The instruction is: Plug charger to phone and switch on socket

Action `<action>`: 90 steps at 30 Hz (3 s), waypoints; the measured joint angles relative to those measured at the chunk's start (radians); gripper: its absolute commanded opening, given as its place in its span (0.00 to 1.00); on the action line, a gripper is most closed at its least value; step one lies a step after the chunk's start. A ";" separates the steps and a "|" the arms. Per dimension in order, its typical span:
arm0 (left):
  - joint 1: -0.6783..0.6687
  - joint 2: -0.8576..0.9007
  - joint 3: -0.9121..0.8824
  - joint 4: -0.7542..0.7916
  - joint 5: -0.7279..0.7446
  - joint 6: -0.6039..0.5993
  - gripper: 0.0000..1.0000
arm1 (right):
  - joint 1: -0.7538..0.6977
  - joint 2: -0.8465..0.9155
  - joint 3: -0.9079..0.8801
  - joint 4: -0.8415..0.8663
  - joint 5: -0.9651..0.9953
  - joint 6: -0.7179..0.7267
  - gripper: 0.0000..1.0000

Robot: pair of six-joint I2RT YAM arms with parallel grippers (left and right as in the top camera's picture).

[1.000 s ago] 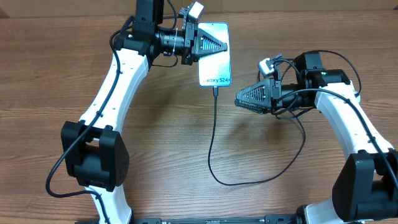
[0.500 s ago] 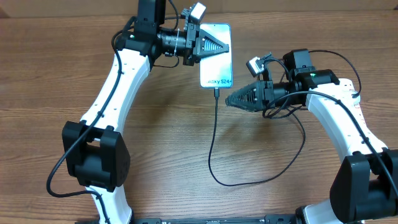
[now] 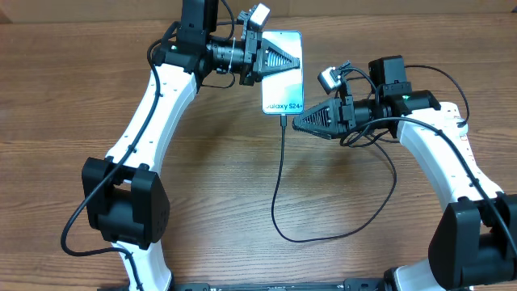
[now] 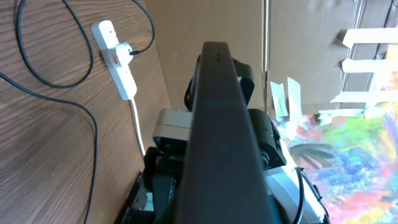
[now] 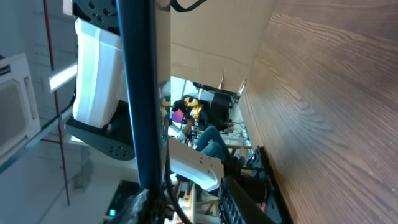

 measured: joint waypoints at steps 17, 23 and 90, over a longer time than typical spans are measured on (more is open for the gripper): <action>0.002 0.000 0.000 0.018 -0.021 -0.014 0.04 | 0.003 0.000 0.000 0.076 0.000 0.111 0.30; 0.002 0.000 0.000 0.023 -0.021 -0.024 0.04 | 0.018 0.000 0.000 0.105 0.000 0.124 0.30; 0.033 0.000 0.001 -0.027 0.018 -0.037 0.04 | 0.080 0.000 -0.006 0.530 0.005 0.565 0.04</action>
